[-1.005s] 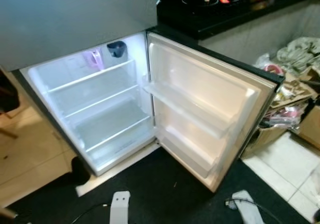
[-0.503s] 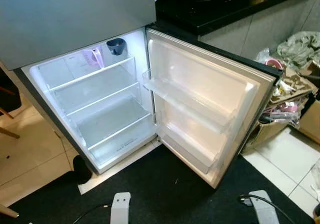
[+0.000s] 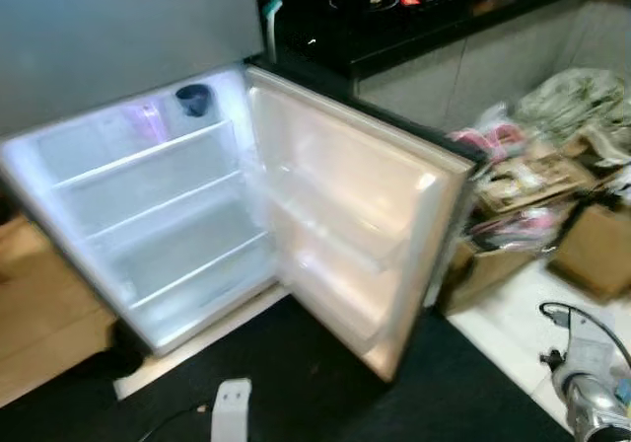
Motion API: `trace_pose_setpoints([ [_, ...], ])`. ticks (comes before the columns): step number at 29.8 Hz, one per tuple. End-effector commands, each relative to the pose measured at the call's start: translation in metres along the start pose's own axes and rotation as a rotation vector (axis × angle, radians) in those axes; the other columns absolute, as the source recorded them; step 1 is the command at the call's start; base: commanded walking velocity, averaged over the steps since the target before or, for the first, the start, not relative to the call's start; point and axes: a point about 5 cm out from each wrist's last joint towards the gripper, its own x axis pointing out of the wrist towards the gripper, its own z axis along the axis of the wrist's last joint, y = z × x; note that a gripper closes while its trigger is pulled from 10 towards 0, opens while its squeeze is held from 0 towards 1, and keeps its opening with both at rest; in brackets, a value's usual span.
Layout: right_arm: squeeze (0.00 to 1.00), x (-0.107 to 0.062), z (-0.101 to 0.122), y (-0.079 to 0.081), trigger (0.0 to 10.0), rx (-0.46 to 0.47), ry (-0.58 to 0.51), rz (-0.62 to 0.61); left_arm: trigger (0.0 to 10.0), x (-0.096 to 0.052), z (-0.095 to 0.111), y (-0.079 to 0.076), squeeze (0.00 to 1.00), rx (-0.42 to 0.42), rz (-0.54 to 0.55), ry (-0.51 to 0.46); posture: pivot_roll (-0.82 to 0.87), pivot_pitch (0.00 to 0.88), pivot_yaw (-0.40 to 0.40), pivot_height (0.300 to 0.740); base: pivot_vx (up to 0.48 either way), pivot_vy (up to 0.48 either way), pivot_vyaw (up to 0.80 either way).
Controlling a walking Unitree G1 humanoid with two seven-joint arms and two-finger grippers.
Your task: Restocking fridge
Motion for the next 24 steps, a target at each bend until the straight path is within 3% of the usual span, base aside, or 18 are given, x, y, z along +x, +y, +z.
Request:
trace_pose_setpoints([
  [1,0.0,0.001,0.014,0.002,10.0,0.097,-0.064,0.021,10.0,-0.001,-0.004,0.005,0.0,-0.011,0.014,0.014,-0.05,0.0,0.029,0.74,0.0,0.0,0.0],
  [2,0.0,0.002,0.03,0.002,10.0,0.18,-0.116,0.044,10.0,-0.001,-0.004,0.005,0.0,-0.01,0.015,0.015,-0.05,0.0,0.029,0.74,0.0,0.0,0.0],
  [5,0.0,0.003,0.045,0.003,10.0,0.244,-0.167,0.075,10.0,-0.001,-0.004,0.005,0.0,-0.01,0.014,0.016,-0.05,0.0,0.032,0.74,0.0,0.0,0.0],
  [10,0.0,0.0,0.089,0.018,10.0,0.374,-0.307,0.243,10.0,-0.001,-0.004,0.005,0.0,-0.009,0.012,0.017,-0.05,0.0,0.032,0.74,0.0,0.0,0.0],
  [11,0.0,-0.001,0.094,0.021,0.0,0.379,-0.327,0.275,10.0,-0.001,-0.004,0.005,0.0,-0.01,0.012,0.017,-0.05,0.0,0.035,0.74,0.0,0.0,0.0],
  [13,0.0,-0.002,0.1,0.026,0.0,0.393,-0.348,0.314,10.0,-0.002,-0.004,0.006,0.0,-0.009,0.012,0.018,-0.05,0.0,0.035,0.74,0.0,0.0,0.0],
  [16,0.0,-0.01,0.12,0.061,0.0,0.359,-0.415,0.551,10.0,-0.001,-0.003,0.005,0.0,-0.014,0.009,0.016,-0.05,0.0,0.024,0.74,0.0,0.0,0.0],
  [20,0.0,-0.015,0.126,0.078,0.0,0.323,-0.435,0.64,10.0,-0.001,-0.002,0.005,0.0,-0.021,0.007,0.009,-0.05,0.0,0.033,0.74,0.0,0.0,0.0],
  [21,0.0,-0.017,0.127,0.087,6.9,0.307,-0.436,0.679,10.0,-0.001,-0.002,0.006,0.0,-0.016,0.007,0.012,-0.05,0.0,0.03,0.74,0.0,0.0,0.0],
  [22,0.0,-0.018,0.128,0.091,10.0,0.301,-0.434,0.696,10.0,-0.001,-0.003,0.006,0.0,-0.012,0.007,0.016,-0.05,0.0,0.03,0.74,0.0,0.0,0.0],
  [23,0.0,-0.018,0.128,0.091,10.0,0.301,-0.434,0.696,10.0,-0.001,-0.003,0.006,0.0,-0.012,0.007,0.016,-0.05,0.0,0.03,0.74,0.0,0.0,0.0],
  [24,0.0,-0.022,0.131,0.103,10.0,0.259,-0.439,0.766,10.0,-0.002,-0.003,0.007,0.0,-0.012,0.011,0.019,-0.05,0.0,0.029,0.74,0.0,0.0,0.0],
])
